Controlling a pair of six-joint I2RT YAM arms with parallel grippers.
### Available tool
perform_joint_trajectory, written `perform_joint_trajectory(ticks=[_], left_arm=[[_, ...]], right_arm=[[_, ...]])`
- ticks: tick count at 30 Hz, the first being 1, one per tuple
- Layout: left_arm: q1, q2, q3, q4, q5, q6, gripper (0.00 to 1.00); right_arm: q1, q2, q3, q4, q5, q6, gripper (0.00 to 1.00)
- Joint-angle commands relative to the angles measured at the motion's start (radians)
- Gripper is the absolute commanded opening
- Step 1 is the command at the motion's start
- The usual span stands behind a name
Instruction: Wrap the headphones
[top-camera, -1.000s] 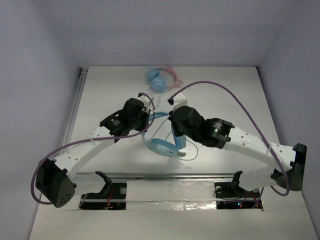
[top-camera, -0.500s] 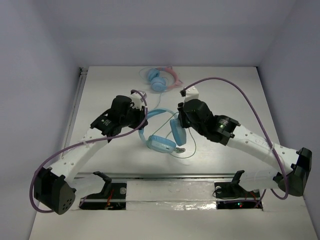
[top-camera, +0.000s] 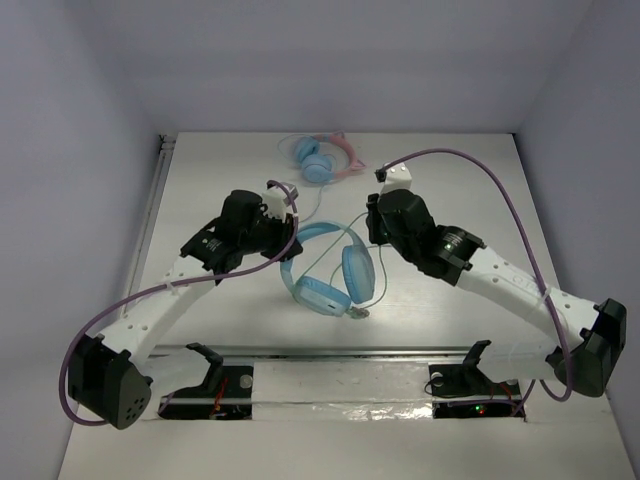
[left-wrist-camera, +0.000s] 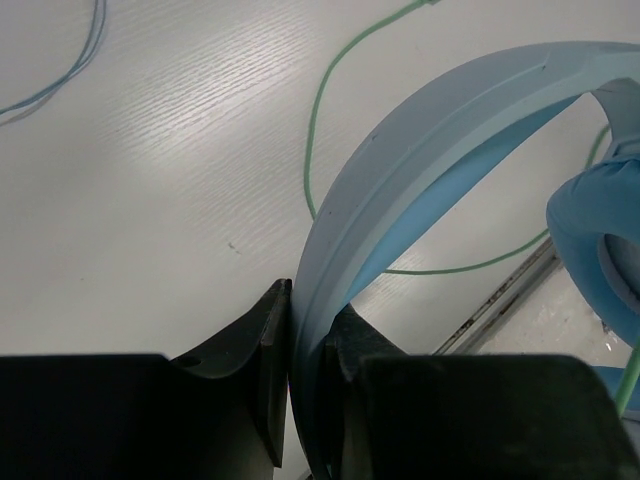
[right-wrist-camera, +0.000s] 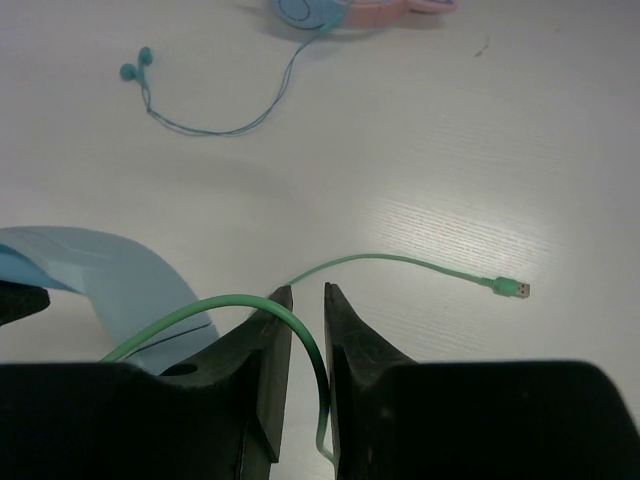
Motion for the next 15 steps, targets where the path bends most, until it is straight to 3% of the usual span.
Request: perform_joint_trajectory(ticks=[1,6,15], left_arm=[[0.018,-0.044,0.035,0.049,0.142,-0.029,0.00],[0.073,-0.043,0.075,0.095,0.269,-0.088,0.00],[0.094,-0.049,0.135,0.175,0.276,-0.216,0.00]], right_arm=[[-0.036,-0.043,-0.042,0.091,0.031,0.020,0.24],[-0.036,-0.119,-0.117,0.132,0.014,0.073,0.23],[-0.036,-0.239,-0.204,0.229,-0.162,0.122,0.31]])
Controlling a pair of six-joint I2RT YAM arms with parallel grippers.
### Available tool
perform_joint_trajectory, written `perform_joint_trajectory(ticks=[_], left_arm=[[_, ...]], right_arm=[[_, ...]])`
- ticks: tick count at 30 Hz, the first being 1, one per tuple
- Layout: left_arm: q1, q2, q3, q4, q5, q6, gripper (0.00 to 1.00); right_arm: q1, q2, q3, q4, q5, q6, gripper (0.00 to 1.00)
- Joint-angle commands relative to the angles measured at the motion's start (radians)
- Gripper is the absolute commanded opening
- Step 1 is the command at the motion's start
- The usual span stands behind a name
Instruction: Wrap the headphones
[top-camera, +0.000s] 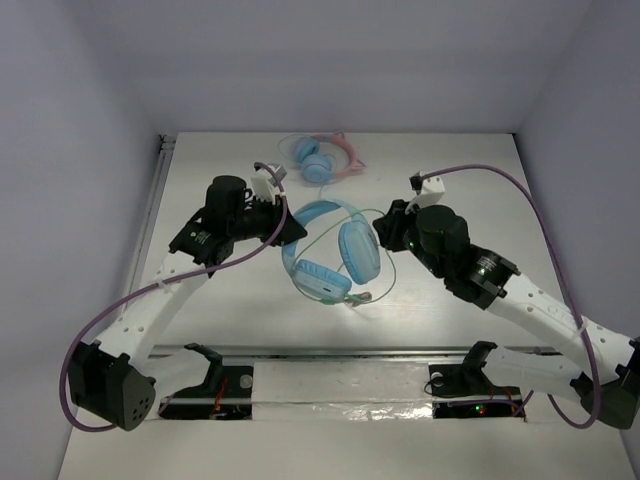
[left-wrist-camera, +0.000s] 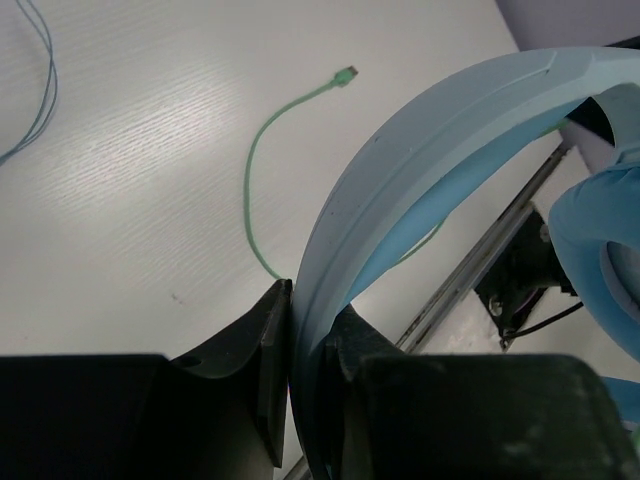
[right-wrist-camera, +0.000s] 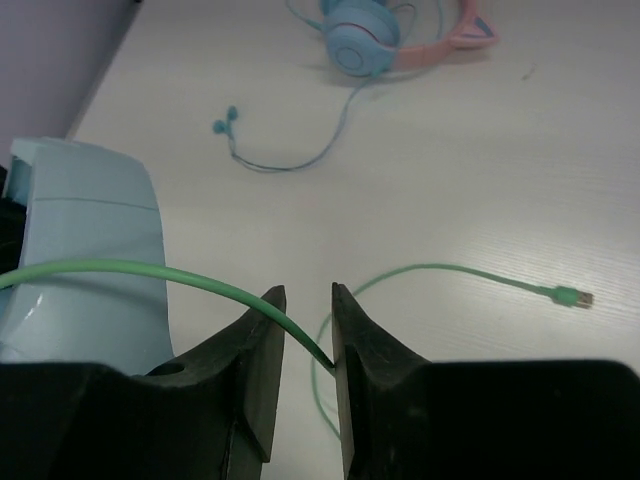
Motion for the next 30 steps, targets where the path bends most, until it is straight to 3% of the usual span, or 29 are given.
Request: perform_joint_trajectory(ticks=[1,10,17,30], left_arm=[[0.006,-0.051,0.073,0.120,0.094,-0.112,0.00],[0.045,-0.068,0.104,0.251,0.181,-0.292,0.00],[0.065,-0.069,0.159,0.268,0.161,-0.411,0.00],[0.065,-0.041,0.293,0.163,0.052,-0.382,0.00]], right_arm=[[-0.008,-0.015,-0.056,0.118,-0.100,0.032,0.32],[-0.008,-0.055,-0.170,0.334,-0.218,0.041,0.37],[-0.008,-0.080,-0.271,0.518,-0.276,0.052,0.44],[-0.018,0.084,-0.379,0.848,-0.399,0.068,0.47]])
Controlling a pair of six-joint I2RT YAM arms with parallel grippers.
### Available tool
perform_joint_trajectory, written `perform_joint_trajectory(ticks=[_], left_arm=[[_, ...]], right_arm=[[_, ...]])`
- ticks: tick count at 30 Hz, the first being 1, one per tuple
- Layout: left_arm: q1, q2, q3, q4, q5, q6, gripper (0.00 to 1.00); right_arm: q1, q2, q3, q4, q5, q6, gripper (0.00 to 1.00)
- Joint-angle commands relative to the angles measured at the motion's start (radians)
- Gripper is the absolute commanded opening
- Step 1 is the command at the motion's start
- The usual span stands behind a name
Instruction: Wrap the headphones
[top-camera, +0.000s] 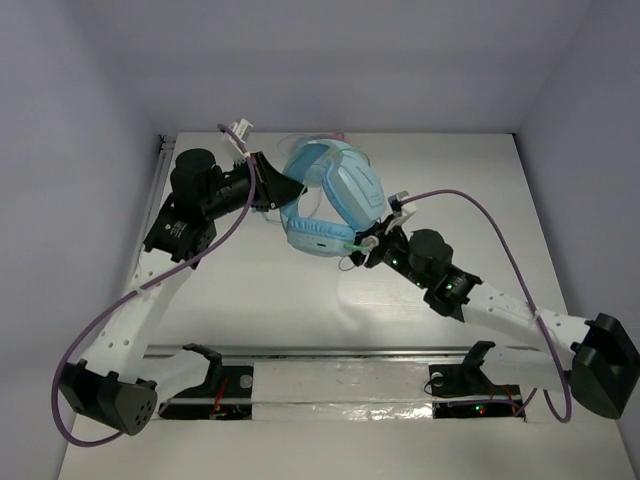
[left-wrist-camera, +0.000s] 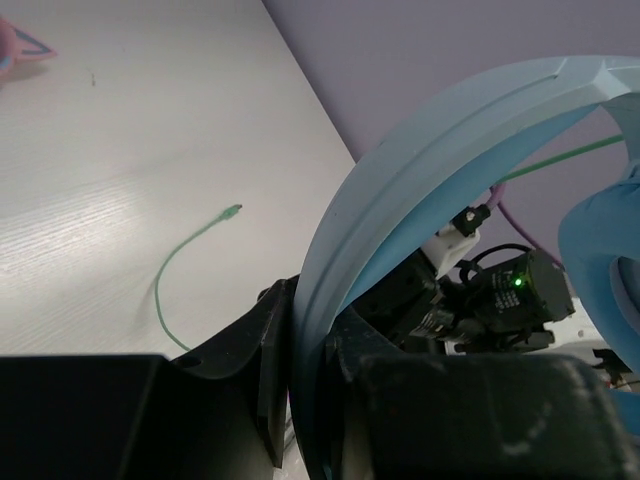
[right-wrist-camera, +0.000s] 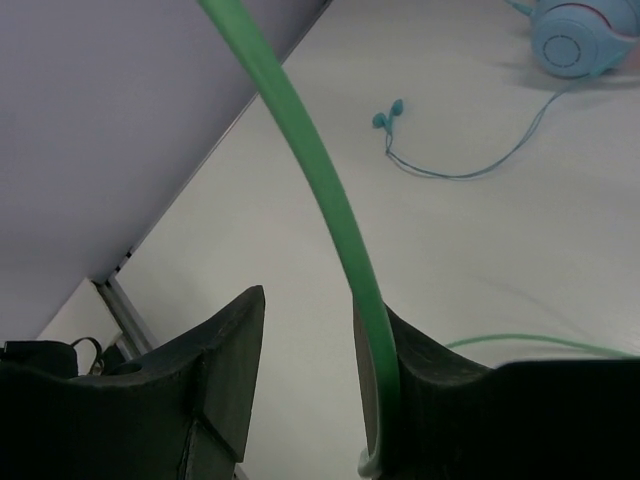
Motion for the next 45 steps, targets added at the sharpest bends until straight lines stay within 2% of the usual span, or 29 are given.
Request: perform_joint_trajectory(ticks=[1,11,22,25,26,28,31,40,45], left_arm=[[0.004,-0.013,0.092,0.036,-0.042,-0.028,0.00],[0.013,0.027,0.181,-0.016,-0.131,-0.031,0.00],[0.022,0.070,0.193,0.085,-0.157,-0.125,0.00],[0.033,0.073,0.187,0.099,-0.175,-0.137,0.00],[0.033,0.073,0.187,0.101,-0.181,-0.140,0.00],[0.033,0.073,0.184,0.107,-0.213,-0.149,0.00],[0.033,0.070,0.164,0.125,-0.296,-0.159,0.00],[0.042,0.077,0.053,0.188,-0.620,-0.166,0.00],[0.042,0.099,-0.017,0.254,-0.729,-0.214,0.00]], right_arm=[[-0.005,0.062,-0.015,0.182,-0.046,0.020,0.47],[-0.005,0.208,-0.087,0.338,-0.106,0.083,0.46],[-0.005,0.344,-0.126,0.489,-0.166,0.166,0.43],[-0.005,0.378,-0.126,0.532,-0.189,0.183,0.33],[-0.005,0.381,-0.127,0.541,-0.192,0.189,0.25],[-0.005,0.389,-0.124,0.535,-0.201,0.197,0.21],[-0.005,0.400,-0.121,0.527,-0.248,0.227,0.00],[0.195,0.335,-0.098,0.262,-0.183,0.227,0.00],[0.280,0.343,-0.064,0.176,-0.163,0.250,0.00]])
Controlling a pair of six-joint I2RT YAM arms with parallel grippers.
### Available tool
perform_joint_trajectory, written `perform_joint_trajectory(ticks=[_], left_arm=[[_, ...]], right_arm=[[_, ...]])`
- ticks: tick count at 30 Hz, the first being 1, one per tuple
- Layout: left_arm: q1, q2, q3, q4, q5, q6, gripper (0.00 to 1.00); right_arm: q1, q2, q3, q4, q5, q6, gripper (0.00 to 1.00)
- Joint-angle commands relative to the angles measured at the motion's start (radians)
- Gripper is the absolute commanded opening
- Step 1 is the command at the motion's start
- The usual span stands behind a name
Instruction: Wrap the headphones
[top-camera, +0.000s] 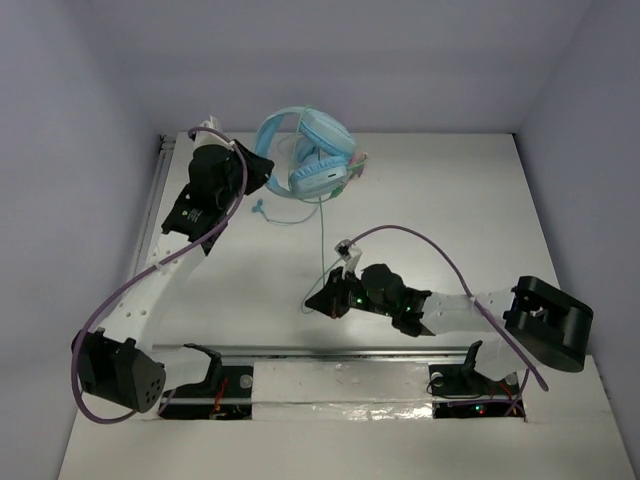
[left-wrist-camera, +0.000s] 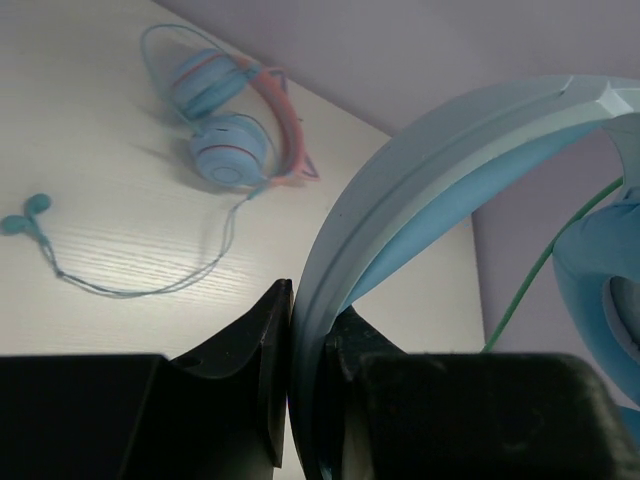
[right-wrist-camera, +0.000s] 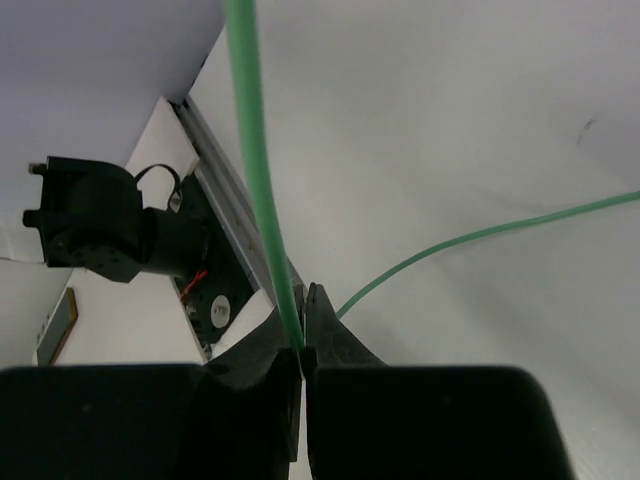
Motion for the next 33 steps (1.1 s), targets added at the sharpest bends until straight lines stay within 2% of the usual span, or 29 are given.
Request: perform_joint_trajectory(ticks=[1,6,14,20,25,33], left_arm=[[0.010,-0.014,-0.038,0.225,-0.156,-0.107,0.00],[-0.010,-0.013,-0.132,0.288,-0.276,-0.176,0.00],[-0.113,0.043,-0.172,0.271,-0.474,-0.113,0.00],[-0.226,0.056,-0.194,0.132,-0.630,0.031,0.00],[-0.335,0.023,-0.244,-0.021,-0.693,0.077,0.00],[-0.456,0.035,-0.195,-0.274,-0.594,0.217,0.00]], right_arm=[[0.056,-0.005,0.055,-0.095,0.029,0.015,0.00],[0.131,0.027,0.110,-0.113,0.046,0.011,0.00],[0.221,0.064,0.229,-0.185,0.052,-0.015,0.00],[0.240,-0.063,0.317,-0.447,0.063,-0.046,0.00],[0.240,-0.148,0.426,-0.788,0.090,-0.086,0.00],[0.240,-0.157,0.611,-1.174,0.299,-0.231,0.00]])
